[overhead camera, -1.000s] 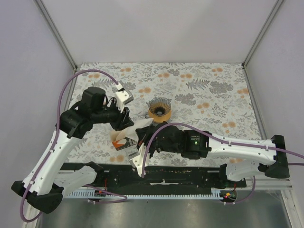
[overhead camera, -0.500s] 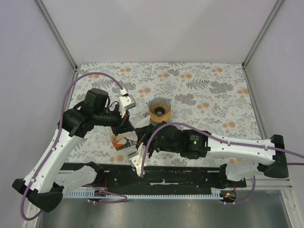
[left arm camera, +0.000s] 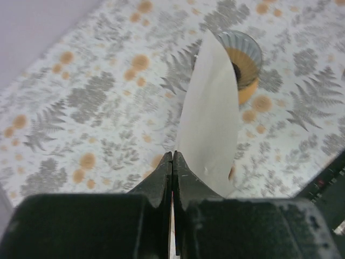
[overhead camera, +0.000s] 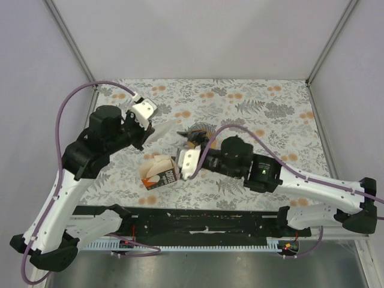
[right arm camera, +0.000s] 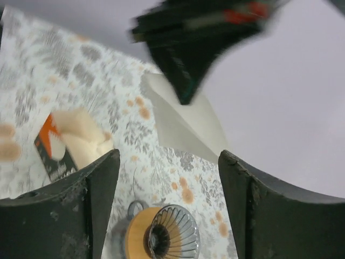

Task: Place the coffee filter in the dripper
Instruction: Adjust the coffee filter, then place the coffee filter in the coffee dripper.

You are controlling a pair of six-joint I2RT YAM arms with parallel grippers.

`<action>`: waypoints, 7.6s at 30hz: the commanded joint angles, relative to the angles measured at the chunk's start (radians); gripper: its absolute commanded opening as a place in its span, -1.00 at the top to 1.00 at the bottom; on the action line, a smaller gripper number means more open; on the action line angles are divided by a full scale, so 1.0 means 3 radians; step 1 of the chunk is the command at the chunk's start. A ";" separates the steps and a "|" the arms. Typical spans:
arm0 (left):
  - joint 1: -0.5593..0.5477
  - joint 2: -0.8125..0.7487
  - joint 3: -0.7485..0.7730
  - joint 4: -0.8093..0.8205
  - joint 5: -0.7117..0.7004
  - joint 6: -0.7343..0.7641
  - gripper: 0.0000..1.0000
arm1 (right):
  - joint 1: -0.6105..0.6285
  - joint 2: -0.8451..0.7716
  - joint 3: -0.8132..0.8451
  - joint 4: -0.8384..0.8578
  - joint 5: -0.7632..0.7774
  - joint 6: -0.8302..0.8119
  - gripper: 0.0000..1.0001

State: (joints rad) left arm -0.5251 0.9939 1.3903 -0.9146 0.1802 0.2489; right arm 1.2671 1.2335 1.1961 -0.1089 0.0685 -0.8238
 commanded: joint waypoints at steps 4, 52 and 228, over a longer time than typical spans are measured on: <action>-0.0004 -0.0659 -0.0528 0.1227 -0.0882 0.0596 0.96 | -0.0623 -0.0093 0.0200 0.0793 0.0205 0.3201 -0.67; -0.0009 -0.1211 -0.1254 0.3069 -0.0627 0.1544 0.96 | -0.1161 0.1564 0.0830 0.1968 0.0110 0.5723 0.54; -0.0254 0.1764 0.0090 0.1101 -0.0033 -0.1070 -0.09 | -0.2209 0.1825 0.1627 -0.2316 -0.0821 0.3355 1.00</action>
State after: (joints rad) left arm -0.5968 1.4803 1.4296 -0.5964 0.2123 -0.0776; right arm 0.6056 1.7676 1.6543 -0.7998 -0.1493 0.2073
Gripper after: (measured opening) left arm 0.561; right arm 0.007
